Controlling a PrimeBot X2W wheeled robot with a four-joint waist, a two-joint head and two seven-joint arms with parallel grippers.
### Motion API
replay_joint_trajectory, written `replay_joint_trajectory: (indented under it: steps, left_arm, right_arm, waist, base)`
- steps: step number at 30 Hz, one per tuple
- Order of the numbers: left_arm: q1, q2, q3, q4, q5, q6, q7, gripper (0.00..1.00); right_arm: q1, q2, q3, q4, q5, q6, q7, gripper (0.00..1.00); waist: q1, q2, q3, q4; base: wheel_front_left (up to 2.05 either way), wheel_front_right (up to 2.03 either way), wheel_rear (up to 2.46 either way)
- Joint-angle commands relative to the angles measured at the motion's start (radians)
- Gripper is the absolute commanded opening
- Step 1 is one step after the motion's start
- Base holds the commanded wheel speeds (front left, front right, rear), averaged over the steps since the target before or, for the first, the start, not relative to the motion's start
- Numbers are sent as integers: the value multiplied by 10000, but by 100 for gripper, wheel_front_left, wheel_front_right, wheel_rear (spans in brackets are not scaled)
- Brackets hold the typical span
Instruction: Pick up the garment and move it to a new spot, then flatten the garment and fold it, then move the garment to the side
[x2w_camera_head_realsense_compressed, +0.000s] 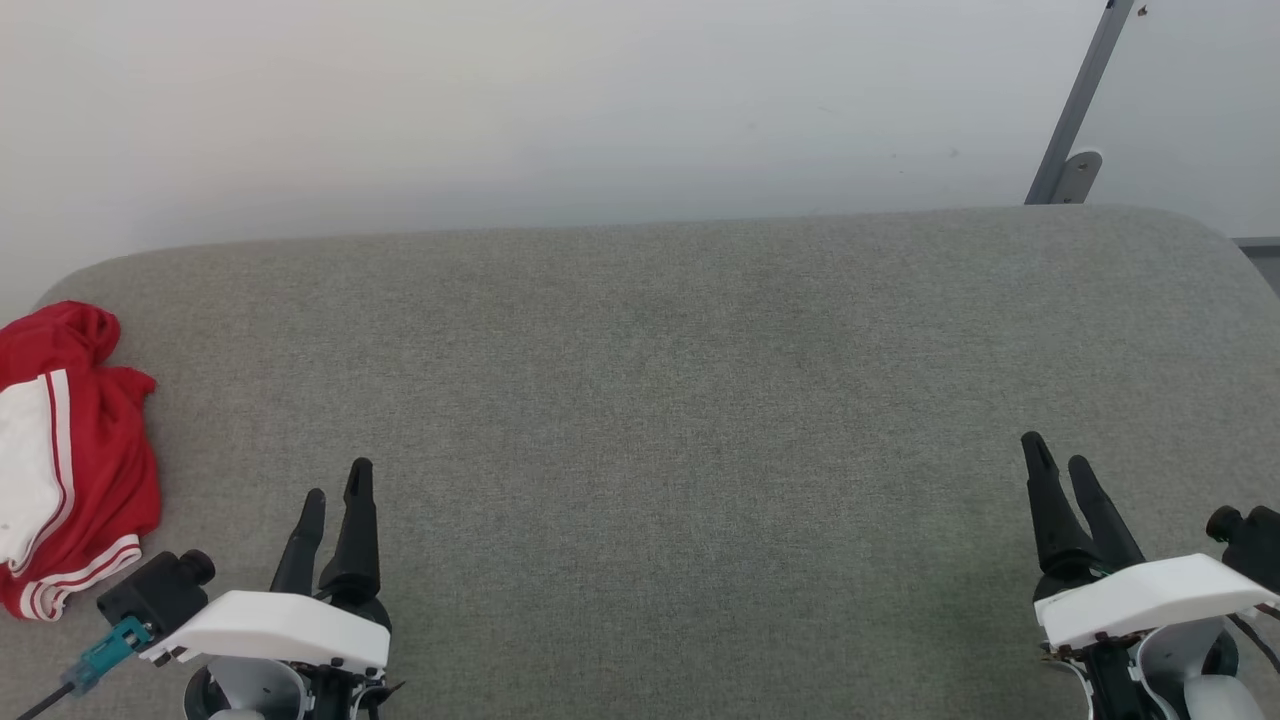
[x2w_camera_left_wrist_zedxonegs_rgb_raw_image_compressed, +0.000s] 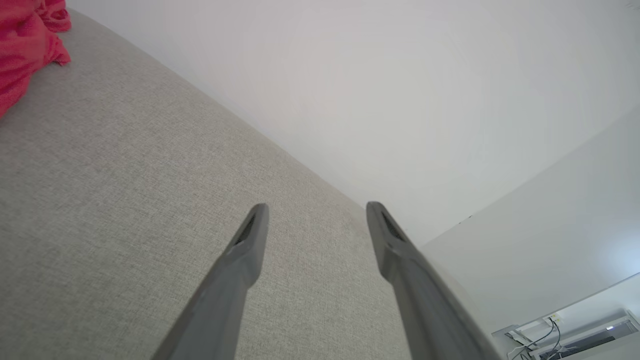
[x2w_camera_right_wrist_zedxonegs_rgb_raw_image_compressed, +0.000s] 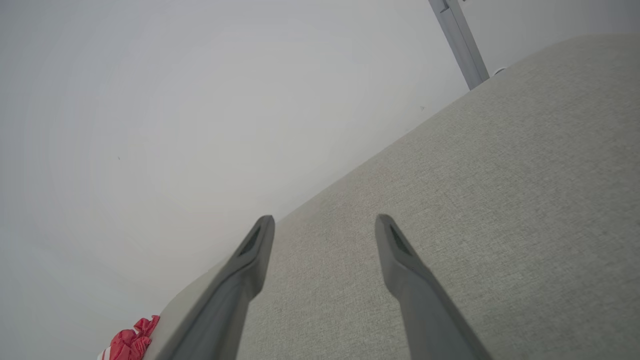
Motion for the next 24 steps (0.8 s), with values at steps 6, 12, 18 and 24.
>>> replay_joint_trajectory:
  steps: [6, 12, 18, 24]
  left_arm:
    - [-233, 13, -3, -120, 746, -119, -220, 100]
    - [-242, -33, 8, -118, 1414, -216, -387, 100]
    - [-233, -63, 5, -105, 1923, -323, -517, 100]
    - [-215, -105, 16, -92, 2525, -409, -662, 100]
  right_arm:
    - [-45, -66, 32, -244, -708, 22, -153, 100]
    - [-28, -92, 57, -305, -1261, 23, -266, 100]
    - [-44, -116, 80, -351, -1720, 23, -375, 100]
    - [-43, -138, 100, -400, -2257, 24, -467, 100]
  waist:
    - [0, 0, -10, 12]
    - [0, 0, -18, 24]
    - [0, 0, -28, 26]
    - [0, 0, -46, 32]
  base:
    - [0, 0, 0]
    - [0, 0, 0]
    - [0, 0, 0]
    - [0, 0, 0]
